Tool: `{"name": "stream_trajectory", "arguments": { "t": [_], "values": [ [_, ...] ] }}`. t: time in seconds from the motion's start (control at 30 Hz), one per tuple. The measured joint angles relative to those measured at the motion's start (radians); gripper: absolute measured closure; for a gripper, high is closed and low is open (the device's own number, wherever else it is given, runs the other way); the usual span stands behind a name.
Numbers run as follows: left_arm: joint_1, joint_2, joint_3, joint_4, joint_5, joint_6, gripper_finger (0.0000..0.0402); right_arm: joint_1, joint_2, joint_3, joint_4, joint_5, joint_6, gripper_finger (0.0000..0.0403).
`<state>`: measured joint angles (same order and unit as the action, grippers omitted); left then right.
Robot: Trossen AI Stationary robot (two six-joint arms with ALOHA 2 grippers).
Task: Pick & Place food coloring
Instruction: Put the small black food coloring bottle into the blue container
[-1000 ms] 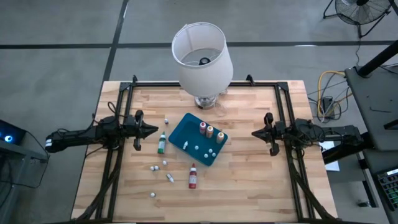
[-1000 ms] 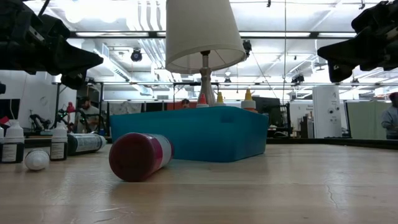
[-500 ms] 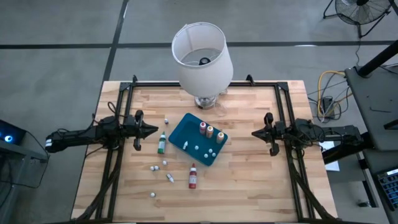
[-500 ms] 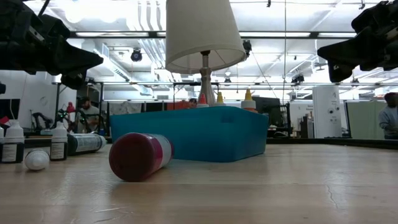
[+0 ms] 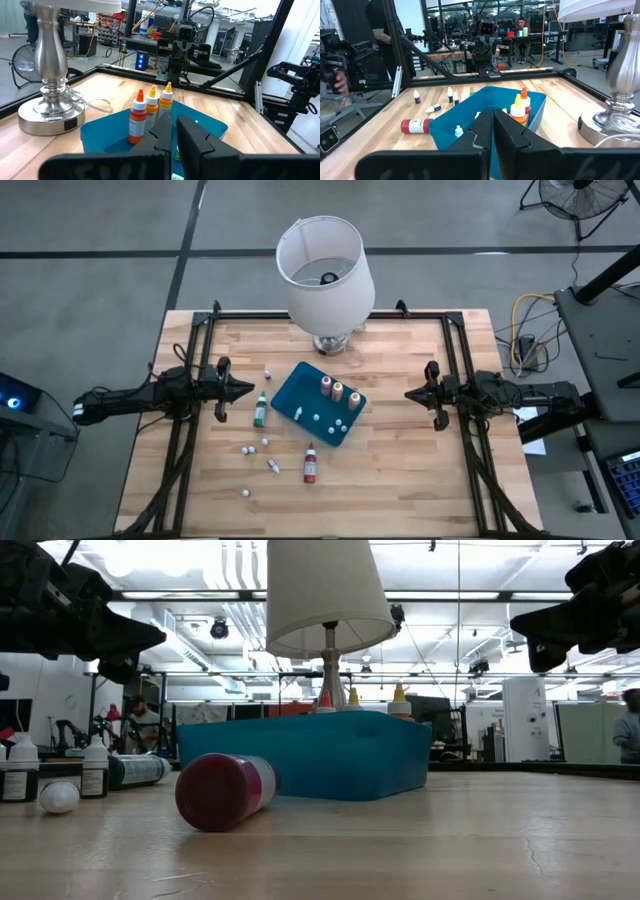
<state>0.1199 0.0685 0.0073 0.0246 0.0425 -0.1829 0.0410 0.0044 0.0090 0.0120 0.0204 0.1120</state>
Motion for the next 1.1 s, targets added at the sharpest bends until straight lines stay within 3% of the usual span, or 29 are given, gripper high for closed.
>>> {"name": "stream_trajectory", "arguments": {
  "t": [0.8,1.1],
  "values": [
    [0.000,0.000,0.000,0.008,-0.016,-0.106,0.0402,0.000,0.000,0.000,0.000,0.000,0.000,0.0394],
    [0.000,-0.001,0.002,0.198,-0.027,-0.157,0.0402,0.000,0.000,0.000,0.000,0.000,0.000,0.0394]
  ]
}}
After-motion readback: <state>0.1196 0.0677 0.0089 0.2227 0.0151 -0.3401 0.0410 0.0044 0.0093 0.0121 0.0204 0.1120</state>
